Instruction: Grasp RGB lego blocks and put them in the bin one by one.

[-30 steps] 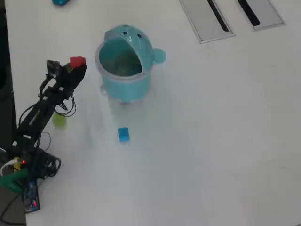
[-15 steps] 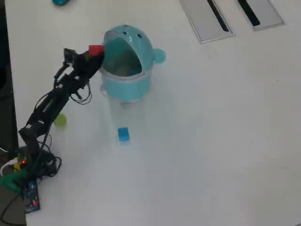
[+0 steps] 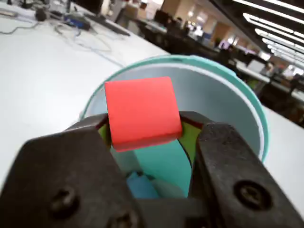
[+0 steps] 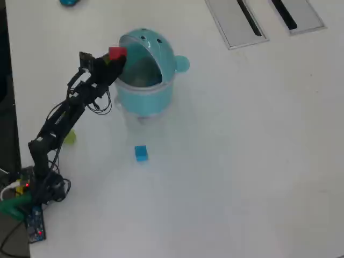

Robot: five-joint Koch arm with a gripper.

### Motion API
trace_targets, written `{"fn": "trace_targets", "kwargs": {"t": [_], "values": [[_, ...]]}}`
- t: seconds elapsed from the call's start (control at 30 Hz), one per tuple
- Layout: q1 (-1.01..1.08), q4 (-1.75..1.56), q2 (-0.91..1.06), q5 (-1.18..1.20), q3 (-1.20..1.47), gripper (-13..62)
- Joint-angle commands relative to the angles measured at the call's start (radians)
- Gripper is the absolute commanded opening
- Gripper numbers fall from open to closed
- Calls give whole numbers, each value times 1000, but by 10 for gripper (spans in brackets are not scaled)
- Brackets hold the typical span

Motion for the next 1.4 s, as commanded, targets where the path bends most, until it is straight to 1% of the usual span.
{"fn": "trace_targets", "kwargs": {"t": [0.0,0.13,0.27,0.3,0.4,0.5,0.63,0.77,0.83,1.07,1.37], "values": [[18,-106,5,-25,-101,196],[28,-112,-9,-26,-95,239],[26,-121,-11,-26,-94,242],[31,-121,-11,-25,-94,261],[32,-121,-8,-25,-83,265],[29,-112,12,-20,-74,287],[8,-77,71,3,-12,286],[-32,-8,127,89,46,286],[-54,-6,166,141,107,286],[-127,31,347,192,425,286],[-130,43,543,209,742,287]]}}
